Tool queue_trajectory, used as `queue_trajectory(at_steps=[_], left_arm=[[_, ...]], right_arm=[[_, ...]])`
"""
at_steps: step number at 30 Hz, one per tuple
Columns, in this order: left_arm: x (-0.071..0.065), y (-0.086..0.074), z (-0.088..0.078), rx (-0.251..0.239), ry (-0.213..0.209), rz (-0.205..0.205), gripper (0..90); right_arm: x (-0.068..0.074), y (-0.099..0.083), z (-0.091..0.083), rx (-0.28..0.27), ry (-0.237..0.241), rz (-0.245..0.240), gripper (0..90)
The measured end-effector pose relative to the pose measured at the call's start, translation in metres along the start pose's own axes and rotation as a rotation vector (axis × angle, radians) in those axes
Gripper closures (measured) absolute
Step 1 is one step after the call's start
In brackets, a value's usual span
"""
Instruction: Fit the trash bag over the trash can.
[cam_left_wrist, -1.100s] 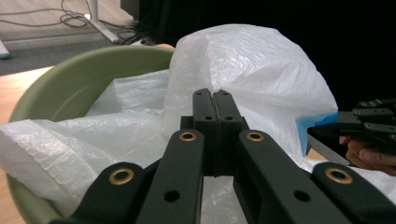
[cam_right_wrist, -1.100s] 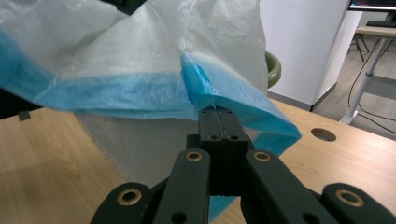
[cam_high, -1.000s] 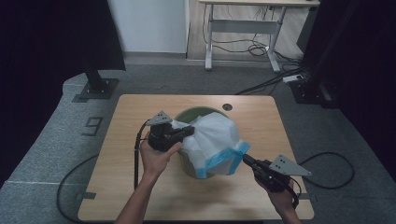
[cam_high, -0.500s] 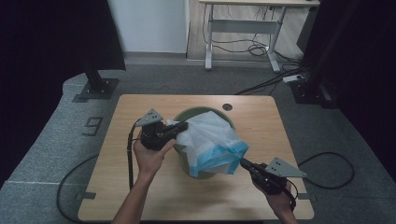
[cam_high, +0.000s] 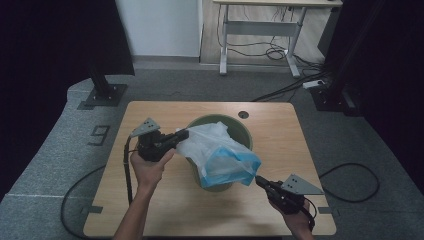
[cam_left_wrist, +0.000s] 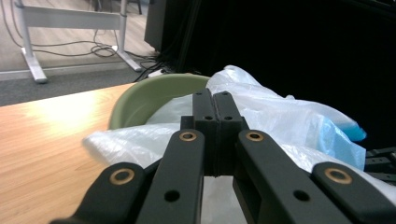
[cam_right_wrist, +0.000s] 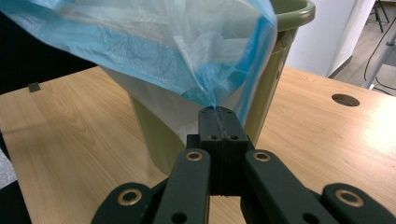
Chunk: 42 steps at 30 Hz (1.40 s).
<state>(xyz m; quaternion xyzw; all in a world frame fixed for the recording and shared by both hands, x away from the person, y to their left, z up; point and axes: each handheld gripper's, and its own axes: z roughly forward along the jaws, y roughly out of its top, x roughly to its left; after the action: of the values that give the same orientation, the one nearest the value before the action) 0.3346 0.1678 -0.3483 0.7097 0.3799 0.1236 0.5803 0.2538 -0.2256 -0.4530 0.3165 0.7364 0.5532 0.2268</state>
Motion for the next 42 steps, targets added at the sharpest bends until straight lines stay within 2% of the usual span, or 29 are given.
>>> queue_trajectory(at_steps=[3,9,13,19,21,23,25,32,36,39,42], left_arm=[[0.006,-0.004,-0.008,-0.009,0.008,-0.013,90.0],[0.009,-0.015,-0.022,-0.015,0.025,-0.004,90.0],[0.016,-0.022,-0.031,-0.027,0.031,-0.024,90.0],[0.018,-0.030,-0.030,-0.024,0.017,-0.041,90.0],[0.016,-0.031,-0.028,-0.022,0.010,-0.041,90.0],[0.015,-0.031,-0.026,-0.021,0.003,-0.042,90.0],[0.013,-0.030,-0.023,-0.019,-0.003,-0.041,90.0],[0.005,-0.026,-0.014,-0.005,-0.018,-0.033,90.0],[0.003,-0.025,-0.010,0.001,-0.023,-0.034,90.0],[0.001,-0.025,-0.008,0.005,-0.028,-0.033,90.0],[0.000,-0.024,-0.006,0.009,-0.031,-0.030,89.9]], right_arm=[[0.001,-0.001,-0.001,-0.001,0.003,0.001,89.2],[0.005,-0.010,-0.002,0.011,0.015,0.007,89.2],[0.008,-0.016,-0.002,0.028,0.014,-0.003,89.2],[0.008,-0.020,-0.002,0.024,0.021,0.011,89.1],[0.011,-0.017,-0.006,0.003,0.020,0.015,88.5],[0.014,-0.013,-0.011,-0.017,0.009,0.009,80.4],[0.015,-0.009,-0.016,-0.042,0.002,0.005,77.7],[0.019,0.014,-0.025,-0.111,0.018,-0.025,70.0],[0.022,0.028,-0.020,-0.119,0.019,-0.041,62.1],[0.027,0.038,-0.010,-0.114,0.030,-0.046,55.6],[0.029,0.042,0.001,-0.097,0.013,-0.046,51.1]])
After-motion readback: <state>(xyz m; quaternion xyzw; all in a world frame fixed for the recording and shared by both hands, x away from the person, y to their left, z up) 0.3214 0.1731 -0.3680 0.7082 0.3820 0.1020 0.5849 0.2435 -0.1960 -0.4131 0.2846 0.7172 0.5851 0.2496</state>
